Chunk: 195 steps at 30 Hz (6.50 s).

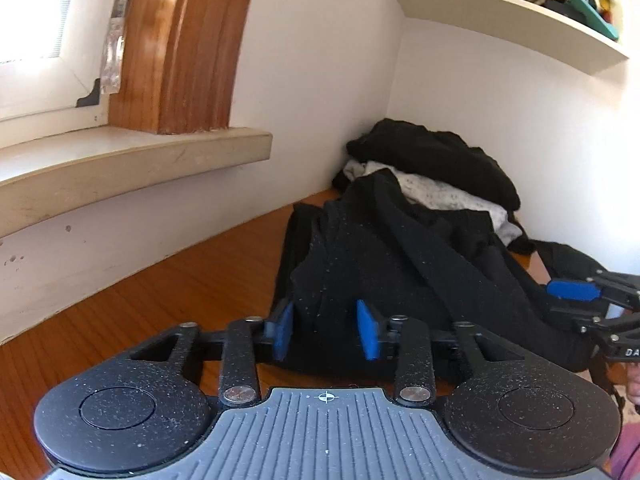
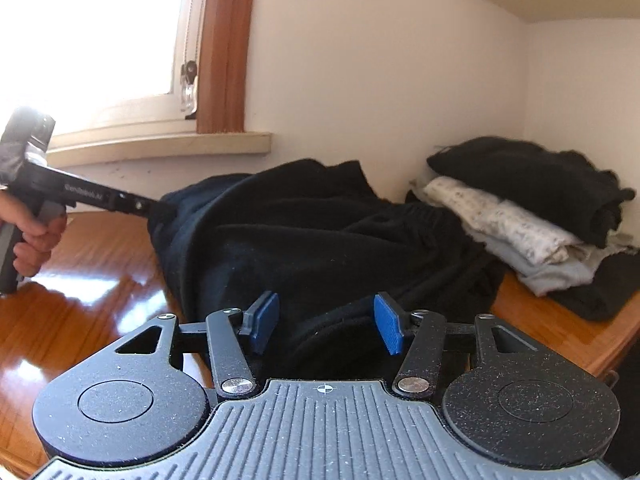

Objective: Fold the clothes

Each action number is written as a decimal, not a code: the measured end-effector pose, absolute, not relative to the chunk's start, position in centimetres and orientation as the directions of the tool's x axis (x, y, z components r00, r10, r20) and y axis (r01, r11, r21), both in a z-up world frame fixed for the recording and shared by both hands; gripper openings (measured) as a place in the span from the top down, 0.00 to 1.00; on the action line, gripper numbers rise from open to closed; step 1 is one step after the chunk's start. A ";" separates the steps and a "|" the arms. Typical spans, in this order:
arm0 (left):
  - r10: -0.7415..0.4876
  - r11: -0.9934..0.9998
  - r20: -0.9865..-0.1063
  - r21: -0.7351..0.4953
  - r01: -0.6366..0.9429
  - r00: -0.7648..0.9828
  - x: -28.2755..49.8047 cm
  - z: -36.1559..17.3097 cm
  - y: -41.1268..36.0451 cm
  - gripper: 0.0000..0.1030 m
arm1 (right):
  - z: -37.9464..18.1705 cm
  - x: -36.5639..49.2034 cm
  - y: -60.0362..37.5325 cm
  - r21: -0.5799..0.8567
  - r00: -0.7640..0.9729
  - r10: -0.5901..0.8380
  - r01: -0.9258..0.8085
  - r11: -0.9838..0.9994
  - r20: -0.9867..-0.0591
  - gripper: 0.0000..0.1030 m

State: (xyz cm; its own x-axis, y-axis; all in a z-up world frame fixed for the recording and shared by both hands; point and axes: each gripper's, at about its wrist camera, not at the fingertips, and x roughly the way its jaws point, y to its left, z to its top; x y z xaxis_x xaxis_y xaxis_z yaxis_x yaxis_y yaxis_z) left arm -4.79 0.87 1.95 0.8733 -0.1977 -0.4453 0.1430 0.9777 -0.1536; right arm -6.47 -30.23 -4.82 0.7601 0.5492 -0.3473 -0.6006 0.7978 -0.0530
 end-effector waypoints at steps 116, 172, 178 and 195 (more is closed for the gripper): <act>-0.063 0.982 -0.501 0.123 0.143 0.863 12.2 2.7 -6.8 0.61 | -3.5 5.6 -33.3 -0.082 0.703 0.631 -0.687 0.722 -0.328 0.74; -0.203 0.978 -0.536 -0.074 0.194 0.820 -6.0 2.5 3.8 0.44 | -7.2 -10.3 -34.0 -0.014 0.743 0.566 -0.610 0.792 -0.356 0.73; -0.173 0.983 -0.553 -0.047 0.176 0.815 -5.3 2.0 2.8 0.82 | -6.3 -11.4 -34.6 -0.068 0.761 0.555 -0.607 0.792 -0.334 0.96; -0.161 0.985 -0.552 -0.044 0.165 0.818 -6.7 5.2 4.8 0.61 | -4.2 -11.1 -38.6 0.010 0.832 0.467 -0.486 0.874 -0.299 0.83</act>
